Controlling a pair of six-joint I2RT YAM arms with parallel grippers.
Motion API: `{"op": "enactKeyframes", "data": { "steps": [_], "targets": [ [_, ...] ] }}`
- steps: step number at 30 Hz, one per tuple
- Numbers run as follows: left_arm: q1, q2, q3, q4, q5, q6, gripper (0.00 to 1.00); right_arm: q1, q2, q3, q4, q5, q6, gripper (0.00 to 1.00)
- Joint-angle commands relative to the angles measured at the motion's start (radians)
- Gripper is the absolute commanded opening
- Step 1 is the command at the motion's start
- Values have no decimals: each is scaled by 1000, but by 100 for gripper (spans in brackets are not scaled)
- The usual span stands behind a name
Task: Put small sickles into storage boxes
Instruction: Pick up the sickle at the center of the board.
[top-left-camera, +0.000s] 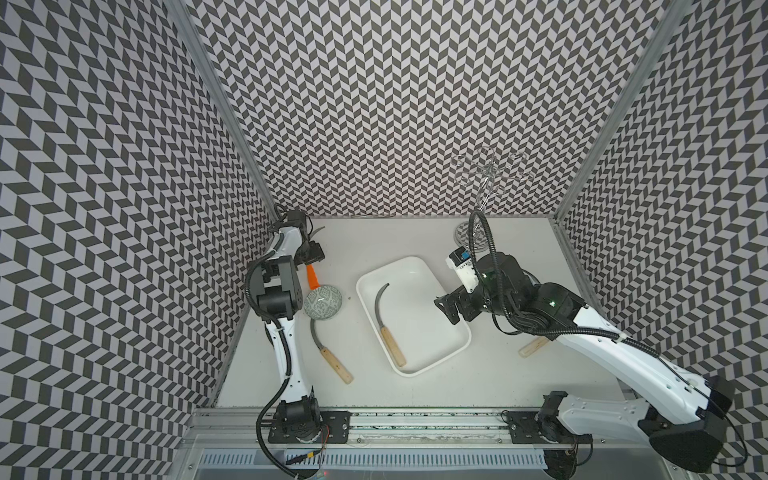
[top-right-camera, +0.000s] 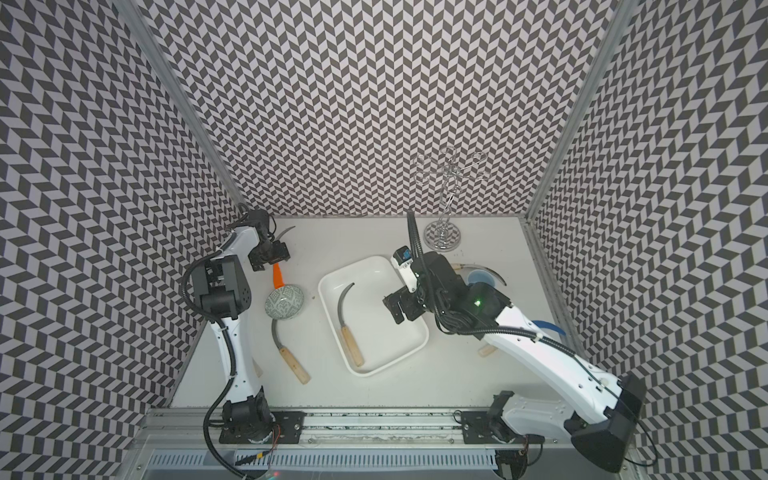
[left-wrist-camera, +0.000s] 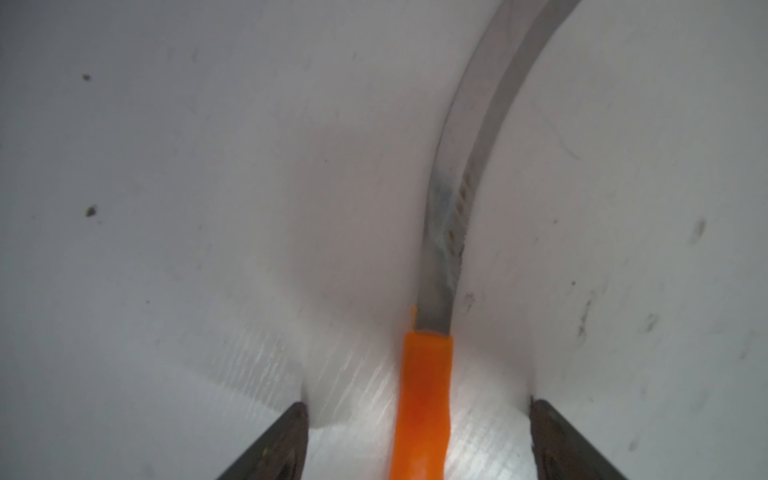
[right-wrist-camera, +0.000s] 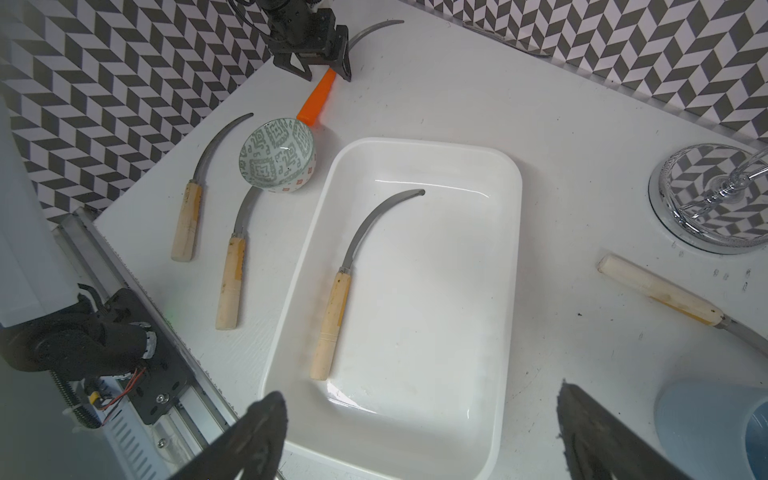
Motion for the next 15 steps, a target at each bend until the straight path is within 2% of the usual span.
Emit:
{"op": "enactKeyframes", "data": {
  "steps": [1,15],
  "targets": [
    [-2,44,-19,6,17,5,83,-7,9,37,5,-3,-13,100],
    [-1,47,-50,10,31,0,63,-7,11,41,5,-9,10,100]
  ]
}}
